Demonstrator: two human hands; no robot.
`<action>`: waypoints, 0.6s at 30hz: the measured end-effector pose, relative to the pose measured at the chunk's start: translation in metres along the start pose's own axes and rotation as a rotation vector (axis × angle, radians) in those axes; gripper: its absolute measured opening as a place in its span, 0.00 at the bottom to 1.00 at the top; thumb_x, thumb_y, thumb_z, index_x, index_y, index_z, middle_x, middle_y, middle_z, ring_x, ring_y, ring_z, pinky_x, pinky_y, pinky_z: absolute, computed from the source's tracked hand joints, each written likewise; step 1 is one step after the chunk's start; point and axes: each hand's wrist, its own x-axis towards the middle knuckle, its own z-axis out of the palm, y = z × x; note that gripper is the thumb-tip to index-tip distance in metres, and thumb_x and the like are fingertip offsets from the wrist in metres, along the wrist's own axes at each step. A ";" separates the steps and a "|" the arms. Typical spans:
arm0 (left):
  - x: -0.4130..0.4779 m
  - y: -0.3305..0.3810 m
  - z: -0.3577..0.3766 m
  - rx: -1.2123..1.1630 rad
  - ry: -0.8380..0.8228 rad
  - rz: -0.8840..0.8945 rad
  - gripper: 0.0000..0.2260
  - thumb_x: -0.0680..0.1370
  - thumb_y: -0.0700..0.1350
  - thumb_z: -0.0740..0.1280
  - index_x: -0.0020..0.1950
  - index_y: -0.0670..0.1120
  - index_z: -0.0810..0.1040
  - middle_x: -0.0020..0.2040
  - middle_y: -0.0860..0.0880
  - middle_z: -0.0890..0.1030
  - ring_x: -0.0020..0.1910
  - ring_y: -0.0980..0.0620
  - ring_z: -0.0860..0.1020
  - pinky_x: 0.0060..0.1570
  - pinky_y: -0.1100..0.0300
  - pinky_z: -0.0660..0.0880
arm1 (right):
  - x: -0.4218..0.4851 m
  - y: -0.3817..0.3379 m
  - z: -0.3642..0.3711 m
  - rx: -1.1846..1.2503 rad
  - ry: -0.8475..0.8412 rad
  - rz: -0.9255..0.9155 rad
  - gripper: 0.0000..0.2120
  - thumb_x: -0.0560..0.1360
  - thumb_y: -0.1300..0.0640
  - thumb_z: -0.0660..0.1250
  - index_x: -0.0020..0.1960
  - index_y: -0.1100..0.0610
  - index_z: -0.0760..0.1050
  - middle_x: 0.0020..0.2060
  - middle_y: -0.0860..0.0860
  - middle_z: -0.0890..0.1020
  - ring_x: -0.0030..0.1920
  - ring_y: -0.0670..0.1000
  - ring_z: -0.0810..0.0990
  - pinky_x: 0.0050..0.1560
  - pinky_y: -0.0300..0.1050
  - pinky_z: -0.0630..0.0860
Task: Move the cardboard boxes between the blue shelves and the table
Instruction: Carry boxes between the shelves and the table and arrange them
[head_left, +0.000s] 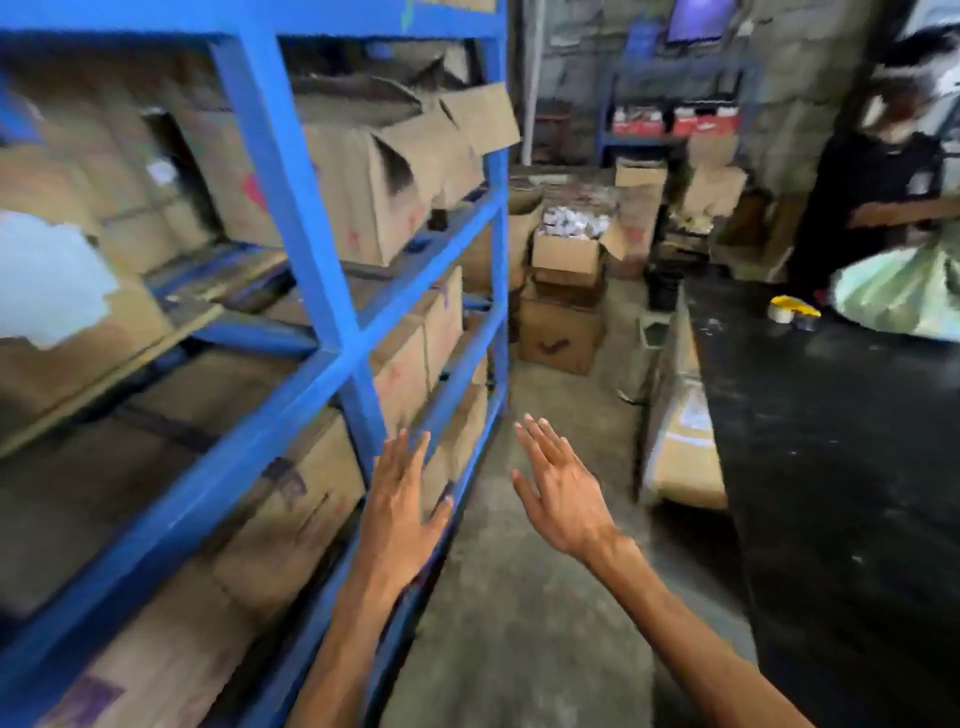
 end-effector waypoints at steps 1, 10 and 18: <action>-0.005 -0.013 -0.017 0.017 0.040 -0.039 0.36 0.73 0.55 0.64 0.79 0.46 0.60 0.76 0.36 0.68 0.77 0.35 0.64 0.74 0.44 0.60 | 0.018 -0.019 0.009 0.011 -0.014 -0.068 0.30 0.82 0.45 0.52 0.78 0.61 0.65 0.77 0.58 0.67 0.78 0.60 0.65 0.76 0.58 0.64; -0.051 -0.066 -0.127 0.132 0.332 -0.329 0.38 0.73 0.60 0.60 0.80 0.44 0.60 0.80 0.46 0.55 0.81 0.45 0.52 0.80 0.51 0.47 | 0.133 -0.167 0.058 0.216 -0.153 -0.521 0.32 0.81 0.44 0.53 0.81 0.59 0.60 0.80 0.57 0.63 0.80 0.55 0.59 0.78 0.53 0.61; -0.011 -0.111 -0.211 -0.005 0.562 -0.622 0.36 0.75 0.53 0.75 0.79 0.44 0.65 0.78 0.41 0.66 0.78 0.44 0.64 0.76 0.48 0.63 | 0.255 -0.278 0.084 0.298 -0.326 -0.601 0.35 0.79 0.43 0.61 0.81 0.58 0.60 0.76 0.59 0.70 0.74 0.60 0.70 0.72 0.53 0.69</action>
